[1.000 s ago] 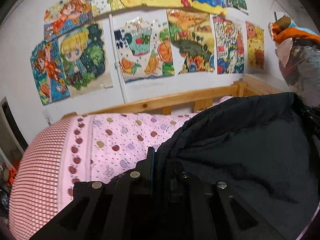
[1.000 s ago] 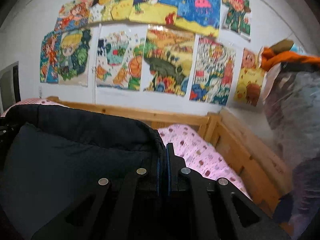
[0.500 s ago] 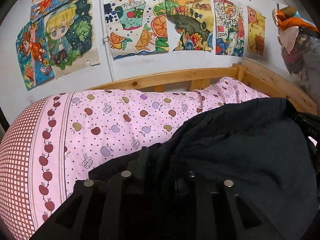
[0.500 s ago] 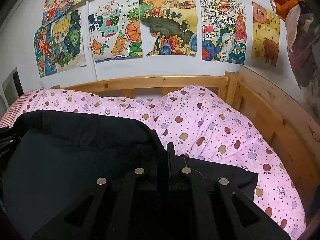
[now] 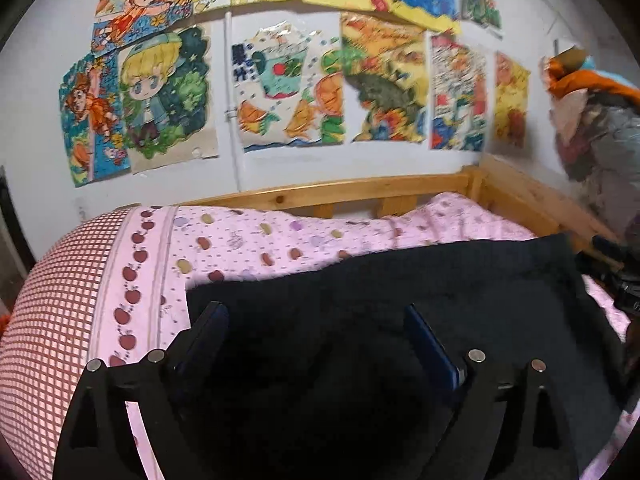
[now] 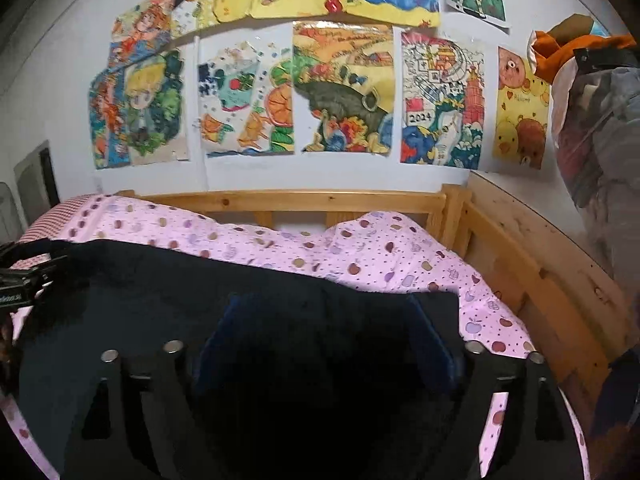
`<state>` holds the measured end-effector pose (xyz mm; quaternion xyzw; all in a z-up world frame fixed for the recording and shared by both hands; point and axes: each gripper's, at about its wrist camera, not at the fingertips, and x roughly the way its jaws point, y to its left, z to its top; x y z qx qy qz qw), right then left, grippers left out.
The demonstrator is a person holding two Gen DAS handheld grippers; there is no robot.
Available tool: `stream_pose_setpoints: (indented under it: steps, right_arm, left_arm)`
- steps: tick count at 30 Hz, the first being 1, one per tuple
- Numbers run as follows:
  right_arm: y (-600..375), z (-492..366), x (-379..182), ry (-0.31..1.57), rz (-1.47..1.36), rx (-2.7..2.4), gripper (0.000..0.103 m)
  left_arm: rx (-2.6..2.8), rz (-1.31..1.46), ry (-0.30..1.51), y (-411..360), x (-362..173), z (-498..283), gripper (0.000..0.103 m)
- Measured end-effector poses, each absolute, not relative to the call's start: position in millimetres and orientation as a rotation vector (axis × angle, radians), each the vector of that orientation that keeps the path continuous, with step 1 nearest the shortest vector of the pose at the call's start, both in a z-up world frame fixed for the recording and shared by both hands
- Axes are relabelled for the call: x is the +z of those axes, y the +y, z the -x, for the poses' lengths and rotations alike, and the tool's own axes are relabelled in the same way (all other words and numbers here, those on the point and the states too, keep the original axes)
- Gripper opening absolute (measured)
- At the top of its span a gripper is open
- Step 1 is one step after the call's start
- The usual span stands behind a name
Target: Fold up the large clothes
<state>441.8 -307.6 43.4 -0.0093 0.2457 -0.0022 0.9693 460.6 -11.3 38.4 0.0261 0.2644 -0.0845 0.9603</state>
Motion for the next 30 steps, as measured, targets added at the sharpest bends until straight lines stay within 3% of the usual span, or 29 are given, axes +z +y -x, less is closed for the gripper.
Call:
stream_pose_setpoints:
  steps: [12,26,30]
  right_arm:
    - [-275,-419,12,0.630,0.231,0.151,0.090]
    - [-308,-483,-20,0.753,0.047,-0.005,0.091]
    - [-314,-493,-30,0.772,0.057,-0.014,0.100]
  left_arm:
    - [-0.249,-0.280,0.539,-43,-5,-439,0.091]
    - [-0.103,0.004,0.735,3,-20,-511,0.093]
    - [-0.111,0.053,0.800,9,-36,-526,0.103]
